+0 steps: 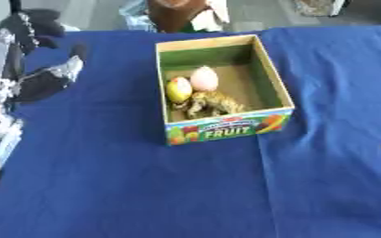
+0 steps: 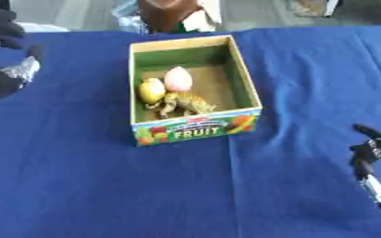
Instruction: Pick up objects on the table and place them in the box.
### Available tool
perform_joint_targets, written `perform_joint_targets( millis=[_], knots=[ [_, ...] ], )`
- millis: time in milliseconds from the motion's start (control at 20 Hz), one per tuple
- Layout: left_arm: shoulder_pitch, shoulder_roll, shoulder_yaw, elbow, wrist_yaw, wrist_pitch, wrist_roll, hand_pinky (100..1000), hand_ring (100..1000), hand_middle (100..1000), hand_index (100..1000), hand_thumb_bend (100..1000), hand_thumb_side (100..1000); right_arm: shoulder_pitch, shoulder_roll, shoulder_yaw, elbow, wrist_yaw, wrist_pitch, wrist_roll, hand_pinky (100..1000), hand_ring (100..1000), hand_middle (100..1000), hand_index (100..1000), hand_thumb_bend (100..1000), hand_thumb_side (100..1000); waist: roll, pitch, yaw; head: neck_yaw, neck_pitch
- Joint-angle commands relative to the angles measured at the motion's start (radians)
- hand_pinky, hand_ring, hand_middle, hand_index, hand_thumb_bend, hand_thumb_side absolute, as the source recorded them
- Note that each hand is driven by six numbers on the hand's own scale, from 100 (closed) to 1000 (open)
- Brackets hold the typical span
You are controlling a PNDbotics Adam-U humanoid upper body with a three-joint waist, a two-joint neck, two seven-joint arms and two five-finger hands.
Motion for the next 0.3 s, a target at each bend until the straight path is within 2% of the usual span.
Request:
perform_joint_targets(
  millis=[50, 300],
  knots=[
    [0.018, -0.050, 0.025, -0.020, -0.022, 0.012, 0.024, 638, 655, 559, 740, 316, 130, -0.010, -0.034, -0.022, -0.018, -0.005, 0.002, -0.014, 788, 1000, 482, 463, 100, 515, -0.002, -0.015, 0.004, 0.013, 0.007],
    [0.036, -0.123, 0.023, -0.020, -0.042, 0.043, 0.023, 633, 641, 545, 739, 287, 147, -0.003, -0.031, -0.046, -0.024, -0.013, 0.015, -0.034, 788, 1000, 482, 462, 100, 510, -0.006, -0.018, 0.013, 0.028, 0.011]
  ],
)
